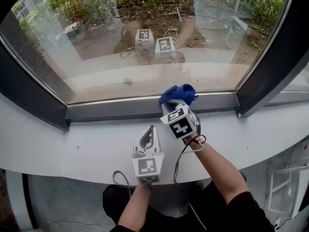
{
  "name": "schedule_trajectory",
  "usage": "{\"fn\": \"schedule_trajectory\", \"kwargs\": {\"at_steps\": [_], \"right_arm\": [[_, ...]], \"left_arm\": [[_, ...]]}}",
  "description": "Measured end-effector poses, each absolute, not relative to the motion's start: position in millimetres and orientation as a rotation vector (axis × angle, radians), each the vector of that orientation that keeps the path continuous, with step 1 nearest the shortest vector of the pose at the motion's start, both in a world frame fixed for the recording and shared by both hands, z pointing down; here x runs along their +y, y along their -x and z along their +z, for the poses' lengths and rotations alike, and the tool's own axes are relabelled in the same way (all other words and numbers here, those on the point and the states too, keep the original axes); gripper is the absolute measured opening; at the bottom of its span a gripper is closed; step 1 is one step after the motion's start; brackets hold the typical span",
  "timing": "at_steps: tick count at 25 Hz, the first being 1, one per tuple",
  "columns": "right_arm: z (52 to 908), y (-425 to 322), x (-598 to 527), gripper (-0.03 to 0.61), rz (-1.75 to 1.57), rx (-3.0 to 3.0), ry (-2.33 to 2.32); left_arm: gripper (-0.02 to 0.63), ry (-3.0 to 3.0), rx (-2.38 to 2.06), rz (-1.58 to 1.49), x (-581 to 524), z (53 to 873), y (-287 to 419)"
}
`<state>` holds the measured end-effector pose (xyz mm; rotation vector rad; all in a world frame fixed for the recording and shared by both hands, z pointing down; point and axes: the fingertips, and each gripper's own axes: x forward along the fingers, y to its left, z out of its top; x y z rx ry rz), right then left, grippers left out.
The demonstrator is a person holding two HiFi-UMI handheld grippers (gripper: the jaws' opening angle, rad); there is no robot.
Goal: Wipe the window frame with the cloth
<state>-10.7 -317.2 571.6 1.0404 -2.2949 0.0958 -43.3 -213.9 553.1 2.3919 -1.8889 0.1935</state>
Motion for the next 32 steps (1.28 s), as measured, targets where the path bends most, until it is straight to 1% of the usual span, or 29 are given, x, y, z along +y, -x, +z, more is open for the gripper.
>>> {"fn": "schedule_trajectory", "kwargs": {"at_steps": [16, 23, 32], "right_arm": [[573, -45, -324, 0.018, 0.169, -2.261, -1.129], [572, -70, -327, 0.018, 0.080, -2.217, -1.210], [573, -118, -331, 0.018, 0.180, -2.210, -1.325]], "left_arm": [[0.005, -2.445, -1.829, 0.200, -218, 552, 13], [0.005, -2.503, -1.759, 0.189, -226, 549, -15], [0.005, -2.595, -1.658, 0.210, -231, 553, -55]]}}
